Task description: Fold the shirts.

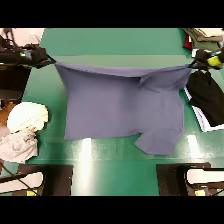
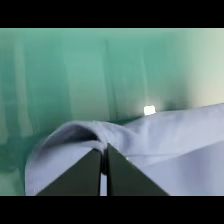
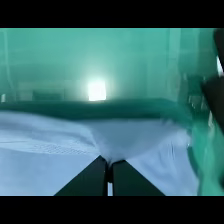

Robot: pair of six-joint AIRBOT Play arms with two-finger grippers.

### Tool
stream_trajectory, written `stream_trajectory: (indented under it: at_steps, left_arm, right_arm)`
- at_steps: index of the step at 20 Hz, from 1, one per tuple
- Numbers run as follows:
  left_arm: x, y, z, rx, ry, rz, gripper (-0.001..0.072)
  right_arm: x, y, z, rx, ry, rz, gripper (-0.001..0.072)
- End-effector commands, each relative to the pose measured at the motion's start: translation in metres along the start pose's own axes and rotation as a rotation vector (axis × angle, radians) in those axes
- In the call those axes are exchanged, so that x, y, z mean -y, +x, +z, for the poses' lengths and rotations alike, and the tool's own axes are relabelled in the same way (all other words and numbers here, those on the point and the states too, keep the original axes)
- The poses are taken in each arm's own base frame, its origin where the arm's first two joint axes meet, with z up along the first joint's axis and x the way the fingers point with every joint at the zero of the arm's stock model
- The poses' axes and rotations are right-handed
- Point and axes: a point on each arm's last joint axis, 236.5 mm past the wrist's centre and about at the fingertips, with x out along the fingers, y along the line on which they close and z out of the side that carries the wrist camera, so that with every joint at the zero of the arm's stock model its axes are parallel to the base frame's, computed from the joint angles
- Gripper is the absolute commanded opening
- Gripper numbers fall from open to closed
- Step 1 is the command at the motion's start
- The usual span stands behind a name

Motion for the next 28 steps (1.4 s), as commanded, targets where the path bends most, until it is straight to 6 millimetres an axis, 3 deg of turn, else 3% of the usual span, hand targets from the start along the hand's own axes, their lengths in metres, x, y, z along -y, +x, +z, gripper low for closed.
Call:
stream_trajectory:
  at_steps: [1,5,8,10,14,17,19,24,28]
  left_arm:
    - [-0.037,0.038,0.035,0.164,-0.019,0.059,0.0025]
    - [-0.048,0.037,0.056,0.254,0.04,0.103,0.0025]
    - [-0.051,0.039,0.05,0.229,0.058,0.111,0.0025]
    - [-0.051,0.05,0.029,0.144,0.054,0.094,0.0025]
    - [-0.056,0.066,-0.037,-0.125,0.062,0.063,0.0025]
    - [-0.079,0.06,-0.08,-0.302,0.04,0.145,0.0025]
    - [-0.094,0.057,-0.1,-0.369,0.028,0.194,0.0025]
    - [-0.101,0.064,-0.138,-0.45,-0.023,0.187,0.0025]
    - [-0.083,0.064,-0.149,-0.49,-0.066,0.11,0.0026]
  right_arm:
    - [0.0,0.046,0.044,0.162,-0.001,0.001,0.0013]
    - [-0.012,0.049,0.086,0.349,-0.056,-0.025,0.0013]
    - [-0.01,0.052,0.083,0.342,-0.131,-0.094,0.0013]
    - [-0.003,0.057,0.067,0.266,-0.15,-0.128,0.0013]
    - [0.021,0.064,0.013,0.029,-0.173,-0.217,0.0013]
    - [0.04,0.078,-0.038,-0.153,-0.156,-0.253,0.0013]
    - [0.046,0.087,-0.058,-0.206,-0.139,-0.256,0.0013]
    - [0.046,0.098,-0.089,-0.265,-0.134,-0.249,0.0016]
    - [0.049,0.098,-0.098,-0.302,-0.123,-0.252,0.0017]
